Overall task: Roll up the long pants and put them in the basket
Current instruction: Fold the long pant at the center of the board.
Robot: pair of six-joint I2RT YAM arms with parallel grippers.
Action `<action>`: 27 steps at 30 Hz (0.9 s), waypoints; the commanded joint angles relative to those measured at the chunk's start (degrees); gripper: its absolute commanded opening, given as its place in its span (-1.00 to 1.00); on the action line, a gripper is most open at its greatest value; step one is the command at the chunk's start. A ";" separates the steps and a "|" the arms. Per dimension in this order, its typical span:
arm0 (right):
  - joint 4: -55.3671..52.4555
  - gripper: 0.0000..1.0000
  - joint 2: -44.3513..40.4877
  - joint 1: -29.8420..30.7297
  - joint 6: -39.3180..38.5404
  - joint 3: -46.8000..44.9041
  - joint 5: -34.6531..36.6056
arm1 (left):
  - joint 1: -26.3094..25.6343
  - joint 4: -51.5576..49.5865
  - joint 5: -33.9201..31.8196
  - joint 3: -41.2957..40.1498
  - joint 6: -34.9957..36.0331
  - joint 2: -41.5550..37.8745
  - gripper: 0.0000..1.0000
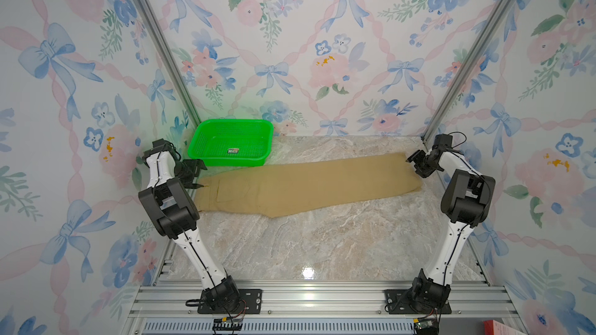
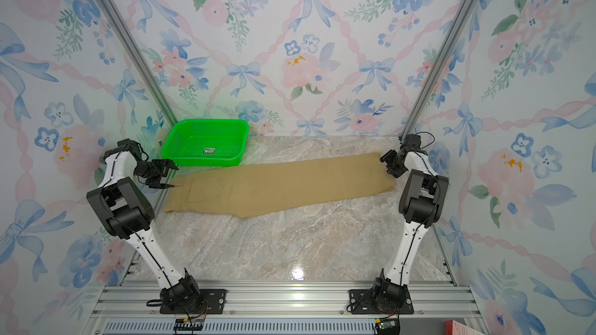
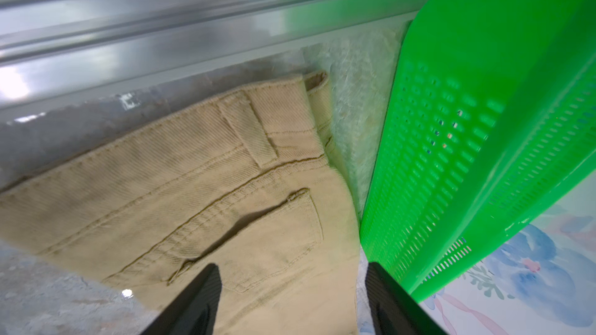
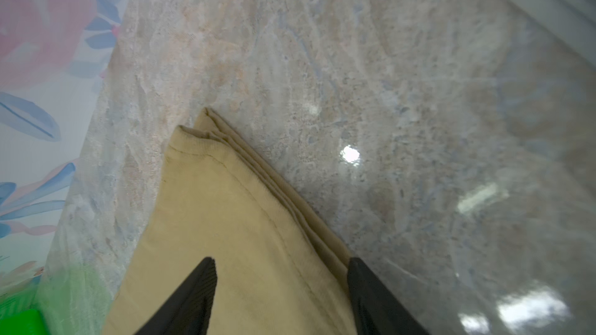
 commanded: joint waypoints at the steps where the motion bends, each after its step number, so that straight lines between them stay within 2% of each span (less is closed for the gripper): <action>1: -9.74 0.36 -2.02 0.49 -7.32 0.17 6.02 | -1.97 1.01 1.94 -1.72 1.84 -3.15 0.52; 6: -14.78 0.36 1.01 1.05 -10.61 2.16 8.62 | -4.09 5.77 3.06 -8.49 -0.59 -5.87 0.51; 10: -17.74 0.31 2.67 1.15 -11.72 2.56 8.54 | -4.96 5.95 1.54 -11.06 -0.45 -7.41 0.50; 11: -18.18 0.25 2.88 1.17 -11.79 2.37 8.62 | -5.09 6.49 1.58 -11.86 -0.53 -7.89 0.50; 15: -20.04 -0.20 3.62 1.22 -12.78 1.28 10.04 | -6.20 6.29 0.43 -13.31 0.08 -9.01 0.49; 19: -18.63 -0.96 2.92 0.15 -12.90 -2.03 10.14 | -7.09 5.40 -0.03 -12.98 0.38 -8.89 0.48; 22: -16.02 -1.00 0.26 -1.20 -12.54 -7.02 8.86 | -8.24 3.87 -0.52 -11.38 1.00 -8.91 0.47; 27: -8.67 -1.00 -11.90 -3.81 -10.36 -19.73 8.25 | -11.45 3.07 -0.28 -10.51 1.43 -10.69 0.46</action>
